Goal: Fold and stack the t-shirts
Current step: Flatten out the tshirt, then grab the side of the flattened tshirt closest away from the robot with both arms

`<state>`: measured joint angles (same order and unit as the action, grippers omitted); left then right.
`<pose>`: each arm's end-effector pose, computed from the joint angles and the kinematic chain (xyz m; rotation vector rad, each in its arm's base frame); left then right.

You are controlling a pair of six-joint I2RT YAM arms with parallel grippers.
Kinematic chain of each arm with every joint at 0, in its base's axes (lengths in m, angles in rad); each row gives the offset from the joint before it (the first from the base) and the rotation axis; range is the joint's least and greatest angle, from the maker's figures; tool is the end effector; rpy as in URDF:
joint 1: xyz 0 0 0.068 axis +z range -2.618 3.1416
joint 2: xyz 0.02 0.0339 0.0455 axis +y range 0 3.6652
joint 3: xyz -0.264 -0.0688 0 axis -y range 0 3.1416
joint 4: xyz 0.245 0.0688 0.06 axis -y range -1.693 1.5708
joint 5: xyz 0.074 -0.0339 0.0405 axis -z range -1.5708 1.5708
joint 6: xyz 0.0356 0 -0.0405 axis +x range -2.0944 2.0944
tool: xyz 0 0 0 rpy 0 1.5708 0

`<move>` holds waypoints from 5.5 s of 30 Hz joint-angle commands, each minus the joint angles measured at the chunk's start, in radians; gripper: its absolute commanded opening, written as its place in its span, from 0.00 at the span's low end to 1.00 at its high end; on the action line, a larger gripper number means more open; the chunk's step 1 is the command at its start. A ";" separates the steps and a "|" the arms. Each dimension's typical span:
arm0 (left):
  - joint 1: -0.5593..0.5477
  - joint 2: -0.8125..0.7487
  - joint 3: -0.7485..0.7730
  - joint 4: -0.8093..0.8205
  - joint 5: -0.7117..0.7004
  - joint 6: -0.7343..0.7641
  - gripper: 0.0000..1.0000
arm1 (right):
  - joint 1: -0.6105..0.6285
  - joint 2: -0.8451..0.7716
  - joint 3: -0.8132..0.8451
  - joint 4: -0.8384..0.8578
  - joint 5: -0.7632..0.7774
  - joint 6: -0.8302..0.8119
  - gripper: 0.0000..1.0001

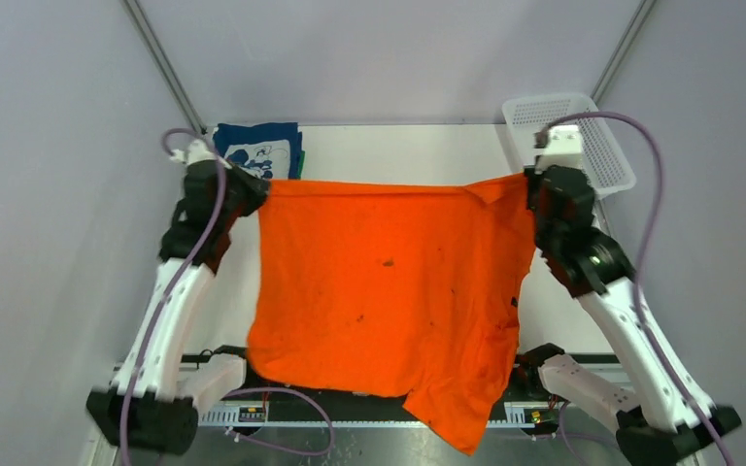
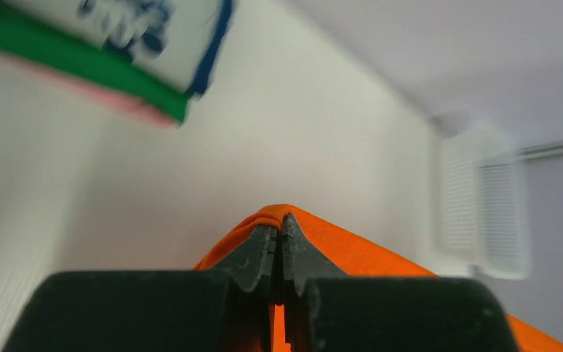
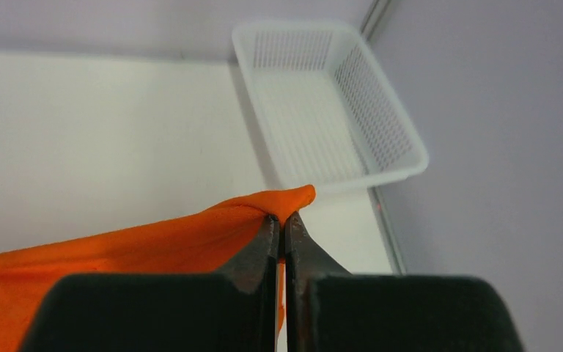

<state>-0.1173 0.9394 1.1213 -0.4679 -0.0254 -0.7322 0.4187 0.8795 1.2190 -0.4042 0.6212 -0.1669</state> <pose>0.1981 -0.0224 0.3990 -0.5907 1.8007 -0.5624 0.1596 0.0483 0.4484 -0.0009 1.6325 -0.3138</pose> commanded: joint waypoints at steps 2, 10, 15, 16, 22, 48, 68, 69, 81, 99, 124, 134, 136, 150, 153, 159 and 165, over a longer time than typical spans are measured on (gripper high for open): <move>0.006 0.241 -0.140 0.210 -0.090 0.005 0.00 | -0.029 0.152 -0.199 0.222 0.034 0.126 0.00; 0.011 0.702 0.043 0.317 -0.051 -0.003 0.00 | -0.091 0.543 -0.140 0.309 -0.028 0.212 0.00; 0.018 0.901 0.245 0.269 -0.060 -0.024 0.00 | -0.113 0.756 0.003 0.291 -0.066 0.230 0.01; 0.018 0.940 0.294 0.247 -0.076 -0.026 0.00 | -0.119 0.796 0.039 0.285 -0.065 0.232 0.02; 0.029 1.203 0.672 0.112 -0.082 -0.109 0.34 | -0.196 1.127 0.441 0.108 -0.182 0.299 0.16; -0.079 0.742 0.147 0.152 0.107 -0.005 0.99 | -0.198 1.403 0.600 0.150 -0.898 0.758 1.00; -0.094 0.772 0.026 0.127 0.131 0.001 0.99 | -0.138 0.985 0.167 -0.088 -0.683 0.597 0.99; -0.095 0.782 0.018 0.139 0.139 -0.011 0.99 | -0.137 0.975 0.148 -0.109 -0.677 0.591 0.99; -0.112 0.918 0.057 0.198 0.136 -0.156 0.99 | -0.218 1.189 0.328 -0.175 -0.746 0.588 1.00; -0.119 1.047 0.229 0.179 0.160 -0.186 0.99 | -0.320 1.739 1.282 -0.541 -0.783 0.539 1.00; -0.023 0.005 -0.455 -0.280 -0.255 -0.206 0.97 | -0.464 0.527 -0.151 0.204 -0.811 0.689 1.00; -0.024 0.147 -0.513 -0.191 -0.198 -0.235 0.61 | -0.465 0.447 -0.257 0.207 -0.894 0.756 1.00; -0.027 0.199 -0.507 -0.170 -0.194 -0.236 0.56 | -0.465 0.432 -0.268 0.188 -0.894 0.751 0.99; -0.106 0.462 -0.433 -0.127 -0.192 -0.243 0.24 | -0.465 0.392 -0.272 0.107 -0.824 0.727 0.99; -0.131 0.454 -0.431 -0.137 -0.203 -0.242 0.00 | -0.464 0.382 -0.263 0.058 -0.772 0.725 0.99; -0.133 0.394 -0.429 -0.199 -0.230 -0.228 0.00 | -0.393 0.320 -0.273 -0.075 -0.642 0.692 0.97; -0.132 0.281 -0.435 -0.271 -0.250 -0.216 0.00 | -0.102 0.247 -0.337 -0.375 -0.504 0.647 0.94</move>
<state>-0.2470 1.3060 0.6868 -0.6754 -0.2310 -0.9604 0.1532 1.1870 0.9363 -0.5247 -0.0032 0.5220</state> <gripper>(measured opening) 0.013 0.956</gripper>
